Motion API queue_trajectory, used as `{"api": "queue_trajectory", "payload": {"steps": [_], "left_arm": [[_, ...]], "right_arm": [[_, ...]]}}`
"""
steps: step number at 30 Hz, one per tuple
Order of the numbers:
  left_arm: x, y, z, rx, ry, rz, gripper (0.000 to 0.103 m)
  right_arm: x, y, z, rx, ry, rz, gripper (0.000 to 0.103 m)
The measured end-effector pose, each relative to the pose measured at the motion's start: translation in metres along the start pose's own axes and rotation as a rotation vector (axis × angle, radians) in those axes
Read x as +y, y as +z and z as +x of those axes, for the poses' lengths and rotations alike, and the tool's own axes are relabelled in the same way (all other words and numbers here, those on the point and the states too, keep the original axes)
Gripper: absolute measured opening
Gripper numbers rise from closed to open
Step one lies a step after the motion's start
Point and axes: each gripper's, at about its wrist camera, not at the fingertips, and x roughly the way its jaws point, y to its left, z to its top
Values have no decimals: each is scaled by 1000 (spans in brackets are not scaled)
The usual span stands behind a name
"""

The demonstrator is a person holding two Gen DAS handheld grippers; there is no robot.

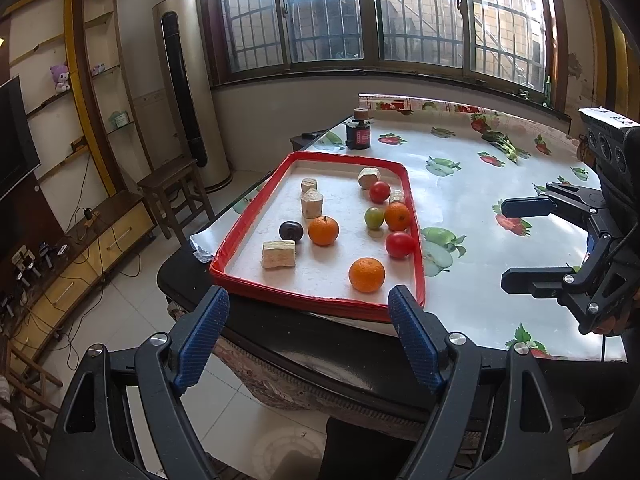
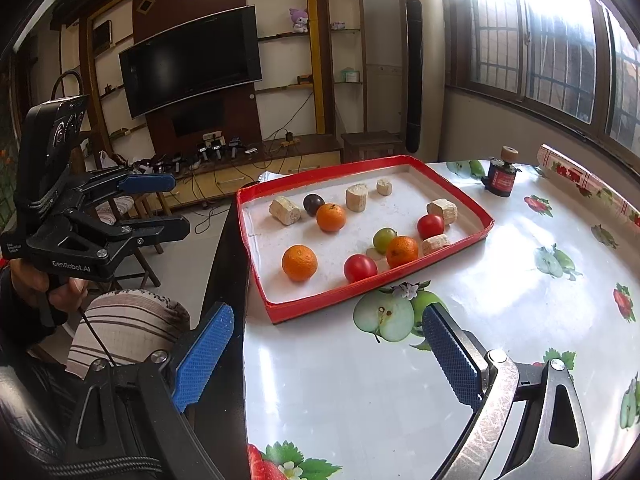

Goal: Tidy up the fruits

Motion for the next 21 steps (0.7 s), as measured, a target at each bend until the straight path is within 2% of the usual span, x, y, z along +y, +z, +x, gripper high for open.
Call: {"api": "queue_trajectory", "payload": {"steps": [21], "left_arm": [[6,-4,1,9,-15,-24,82]], "right_arm": [[8,-1,2,2,-3,-21,96]]}}
